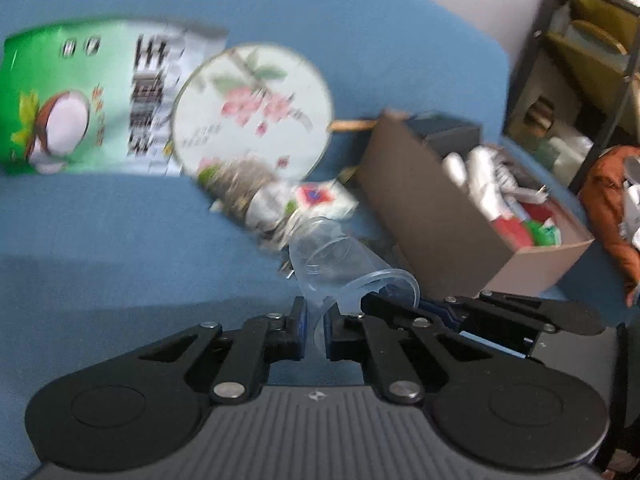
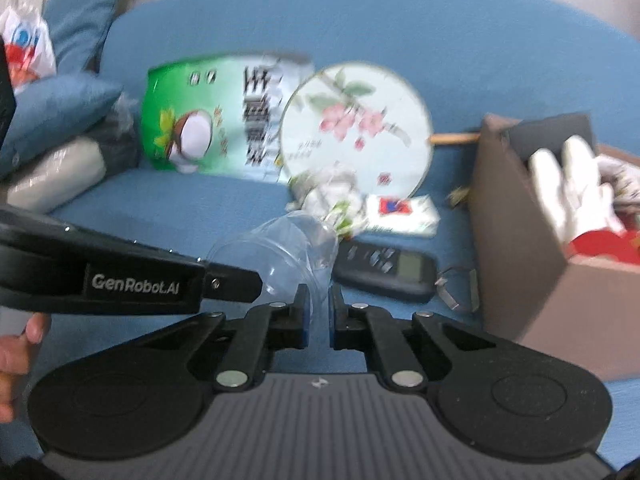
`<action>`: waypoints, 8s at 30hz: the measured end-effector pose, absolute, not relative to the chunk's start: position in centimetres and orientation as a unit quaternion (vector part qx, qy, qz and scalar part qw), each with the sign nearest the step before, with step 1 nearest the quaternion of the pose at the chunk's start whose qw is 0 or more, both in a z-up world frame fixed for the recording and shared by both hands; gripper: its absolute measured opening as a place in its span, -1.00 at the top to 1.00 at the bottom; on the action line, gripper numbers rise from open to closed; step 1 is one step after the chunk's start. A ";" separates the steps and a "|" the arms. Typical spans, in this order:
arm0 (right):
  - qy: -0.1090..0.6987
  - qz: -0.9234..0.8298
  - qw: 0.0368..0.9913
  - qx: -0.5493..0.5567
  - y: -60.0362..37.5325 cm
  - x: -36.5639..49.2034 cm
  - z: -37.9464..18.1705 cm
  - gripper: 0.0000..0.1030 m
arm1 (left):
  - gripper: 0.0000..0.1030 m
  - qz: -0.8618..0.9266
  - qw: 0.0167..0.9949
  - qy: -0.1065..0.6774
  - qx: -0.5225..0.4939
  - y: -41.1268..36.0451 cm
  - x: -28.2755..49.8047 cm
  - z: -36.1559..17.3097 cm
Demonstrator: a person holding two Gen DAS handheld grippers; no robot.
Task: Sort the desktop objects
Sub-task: 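Close the right gripper on the clear plastic cup and lift it, then carry the cup into the cardboard box and open the right gripper, then move the right tool toward the black digital luggage scale, then close the right gripper on the black luggage scale and lift it, then carry the scale into the cardboard box and open the right gripper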
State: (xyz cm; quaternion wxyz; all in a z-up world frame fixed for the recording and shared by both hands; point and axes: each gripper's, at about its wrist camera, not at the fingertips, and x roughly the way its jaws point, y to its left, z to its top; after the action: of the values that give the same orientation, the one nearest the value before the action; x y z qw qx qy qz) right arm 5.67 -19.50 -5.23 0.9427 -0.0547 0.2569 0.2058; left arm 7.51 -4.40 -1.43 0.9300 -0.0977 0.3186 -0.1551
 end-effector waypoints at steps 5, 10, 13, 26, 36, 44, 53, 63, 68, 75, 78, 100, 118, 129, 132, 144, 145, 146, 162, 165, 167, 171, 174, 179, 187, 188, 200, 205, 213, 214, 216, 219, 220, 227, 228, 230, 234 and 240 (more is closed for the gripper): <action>0.200 0.186 0.962 -0.030 -22.1 4.6 -1.6 0.88 | 0.87 -0.186 0.939 0.275 -0.088 -6.6 7.6 2.5; 0.158 0.150 0.976 -0.017 -25.5 4.5 1.2 0.88 | 0.87 -0.222 0.942 0.244 -0.060 -10.4 8.7 5.4; 0.145 0.121 0.982 -0.011 -28.0 5.0 2.0 0.88 | 0.87 -0.241 0.940 0.237 -0.042 -13.3 9.8 6.1; 0.186 0.071 0.980 -0.024 -34.8 10.1 0.1 0.81 | 0.80 -0.264 0.930 0.254 -0.016 -19.9 14.0 3.7; 0.192 0.063 0.975 -0.088 -33.6 8.8 -1.0 -0.06 | -0.72 -0.275 0.934 0.228 -0.007 -18.4 11.9 3.6; 0.185 0.058 0.977 -0.084 -33.6 7.4 -1.2 -0.58 | -0.83 -0.273 0.929 0.247 -0.036 -16.9 11.2 2.9; 0.174 0.037 0.980 -0.091 -33.1 5.7 -0.4 -0.83 | -0.83 -0.260 0.931 0.252 -0.051 -15.3 9.9 3.1; 0.167 0.046 0.981 -0.085 -31.3 4.0 1.1 -0.84 | -0.83 -0.233 0.937 0.255 -0.061 -12.8 8.8 3.7; 0.167 0.058 0.980 -0.094 -29.4 3.4 1.5 -0.84 | -0.83 -0.228 0.936 0.258 -0.072 -11.0 8.2 3.7; 0.164 0.114 0.972 -0.123 -25.1 2.4 0.9 -0.86 | -0.83 -0.189 0.938 0.270 -0.106 -5.6 6.8 1.9; 0.179 0.143 0.964 -0.136 -22.7 2.5 -0.3 -0.86 | -0.83 -0.168 0.938 0.281 -0.110 -3.4 6.6 0.5; 0.281 0.114 0.939 -0.162 -15.8 12.0 -8.5 -0.85 | -0.38 -0.223 0.906 0.345 -0.098 -3.2 15.3 -4.7; 0.341 0.148 0.923 -0.094 -16.2 16.4 -9.0 -0.92 | -0.09 -0.242 0.895 0.364 -0.094 -4.2 18.5 -6.1; 0.350 0.273 0.887 -0.130 -14.2 7.4 -7.7 -0.91 | -0.02 -0.210 0.900 0.364 -0.118 0.8 9.8 -5.5; 0.347 0.325 0.868 -0.144 -13.6 4.5 -7.1 -0.86 | -0.11 -0.188 0.902 0.368 -0.123 2.3 7.6 -4.9; 0.328 0.331 0.873 -0.143 -14.2 5.7 -7.3 -0.49 | -0.33 -0.113 0.896 0.401 -0.155 2.7 5.5 -4.5; 0.333 0.337 0.873 -0.118 -14.6 5.9 -7.5 -0.39 | -0.33 -0.112 0.897 0.397 -0.159 2.5 5.7 -4.4; 0.341 0.343 0.870 -0.099 -15.0 6.0 -7.6 -0.23 | -0.32 -0.113 0.894 0.398 -0.169 2.4 6.1 -4.5; 0.359 0.313 0.876 -0.072 -14.1 4.4 -7.4 -0.08 | -0.15 -0.062 0.895 0.420 -0.139 -1.3 8.8 -4.6; 0.357 0.302 0.882 -0.059 -14.2 4.4 -7.7 -0.06 | -0.15 -0.063 0.893 0.422 -0.142 -1.2 8.9 -4.7; 0.355 0.298 0.884 -0.061 -14.0 4.3 -7.7 0.05 | -0.15 -0.063 0.894 0.421 -0.138 -1.4 8.9 -4.6; 0.349 0.295 0.887 -0.061 -14.0 3.8 -7.4 0.05 | -0.12 -0.061 0.893 0.424 -0.140 -1.8 8.7 -3.9; 0.336 0.289 0.895 -0.059 -14.5 2.9 -7.0 0.05 | -0.12 -0.069 0.897 0.414 -0.138 -2.5 8.1 -3.3; 0.310 0.274 0.909 -0.044 -16.4 2.5 -5.4 0.05 | -0.12 -0.089 0.909 0.387 -0.124 -4.6 7.9 -0.7; 0.227 0.223 0.947 -0.030 -21.2 2.5 0.2 0.05 | -0.09 -0.148 0.930 0.319 -0.105 -10.0 8.9 5.9; 0.216 0.216 0.952 -0.027 -22.0 2.6 0.9 0.05 | -0.09 -0.156 0.932 0.311 -0.102 -10.8 9.1 6.7; 0.143 0.122 0.982 0.001 -33.8 5.4 6.4 0.05 | -0.09 -0.258 0.922 0.277 -0.077 -23.3 14.3 11.2; 0.138 0.089 0.986 0.014 -38.6 7.2 5.9 0.05 | -0.09 -0.287 0.912 0.284 -0.075 -28.0 17.2 10.4; 0.137 0.062 0.989 0.013 -42.4 10.0 3.4 0.05 | -0.09 -0.307 0.902 0.293 -0.072 -32.2 21.1 7.7; 0.140 0.061 0.988 0.014 -42.7 10.5 3.0 0.05 | -0.09 -0.309 0.902 0.294 -0.073 -32.3 21.6 7.2; 0.145 0.060 0.988 0.012 -43.1 11.3 2.1 0.05 | -0.06 -0.310 0.897 0.303 -0.085 -32.2 22.2 6.3; 0.164 0.049 0.985 0.006 -43.7 12.6 0.6 0.05 | -0.45 -0.310 0.892 0.310 -0.110 -31.5 22.4 5.3; 0.173 0.043 0.984 0.004 -43.7 12.8 0.3 0.05 | -0.69 -0.311 0.892 0.310 -0.109 -31.3 22.2 5.2; 0.179 0.016 0.984 -0.008 -42.9 12.2 -0.5 -0.84 | -0.94 -0.304 0.910 0.276 -0.055 -30.6 19.8 6.1; 0.175 0.013 0.984 -0.013 -42.6 12.1 -0.3 -0.85 | -0.94 -0.305 0.911 0.274 -0.050 -30.5 19.6 6.2; 0.174 0.011 0.984 -0.023 -42.3 12.1 0.2 -0.86 | -0.94 -0.303 0.913 0.270 -0.038 -30.3 18.9 6.3; 0.183 0.007 0.983 -0.033 -41.6 11.8 1.0 -0.88 | -0.94 -0.293 0.918 0.266 -0.021 -29.5 17.9 6.5; 0.184 0.003 0.982 -0.045 -40.5 11.0 2.1 -0.97 | -0.94 -0.281 0.923 0.262 -0.025 -27.9 16.8 7.3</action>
State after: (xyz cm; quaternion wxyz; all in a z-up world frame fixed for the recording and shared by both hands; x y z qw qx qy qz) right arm 10.96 -40.47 2.10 0.9819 -0.0450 0.1838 0.0029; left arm 16.79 -27.86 7.33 0.9227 -0.0252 0.2622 -0.2815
